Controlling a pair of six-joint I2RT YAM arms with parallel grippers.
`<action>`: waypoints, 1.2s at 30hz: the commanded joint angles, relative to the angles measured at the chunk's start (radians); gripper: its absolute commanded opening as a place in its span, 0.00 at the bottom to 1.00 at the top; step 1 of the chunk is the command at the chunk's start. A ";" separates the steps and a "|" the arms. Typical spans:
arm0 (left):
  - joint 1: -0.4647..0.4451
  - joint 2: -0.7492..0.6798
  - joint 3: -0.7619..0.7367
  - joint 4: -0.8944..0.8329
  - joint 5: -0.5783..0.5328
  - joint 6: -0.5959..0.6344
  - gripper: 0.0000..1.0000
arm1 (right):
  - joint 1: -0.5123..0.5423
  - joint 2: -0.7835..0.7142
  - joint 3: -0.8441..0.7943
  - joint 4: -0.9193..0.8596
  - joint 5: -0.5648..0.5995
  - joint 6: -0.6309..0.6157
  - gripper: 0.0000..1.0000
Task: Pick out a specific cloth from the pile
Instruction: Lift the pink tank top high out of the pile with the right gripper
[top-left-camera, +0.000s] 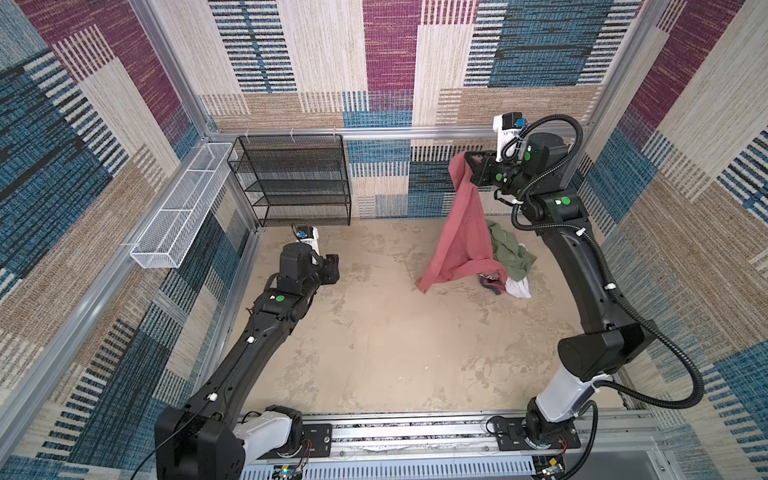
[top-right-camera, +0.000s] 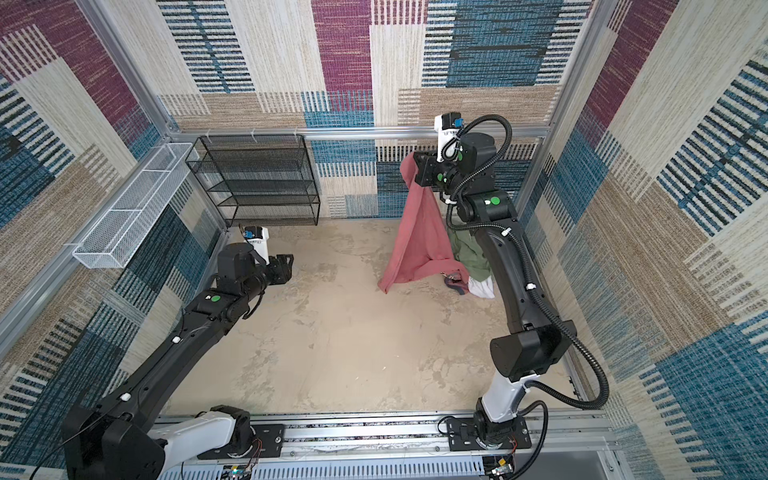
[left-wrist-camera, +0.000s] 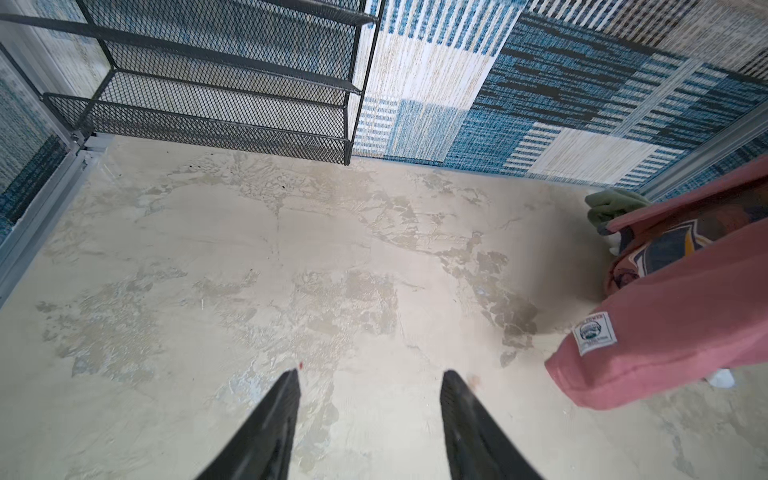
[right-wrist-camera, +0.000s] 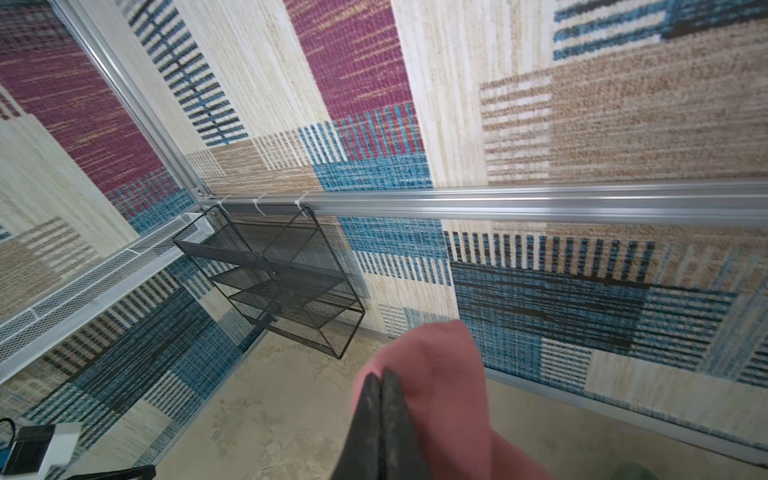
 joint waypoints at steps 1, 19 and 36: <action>-0.002 -0.024 0.010 -0.050 0.006 -0.017 0.58 | 0.001 0.017 0.072 0.020 -0.054 0.003 0.00; -0.002 -0.040 0.035 -0.095 0.009 -0.004 0.57 | -0.023 0.045 0.330 -0.098 0.120 -0.073 0.00; -0.002 -0.025 0.050 -0.110 0.024 -0.009 0.57 | -0.135 0.007 0.380 -0.116 0.103 -0.064 0.00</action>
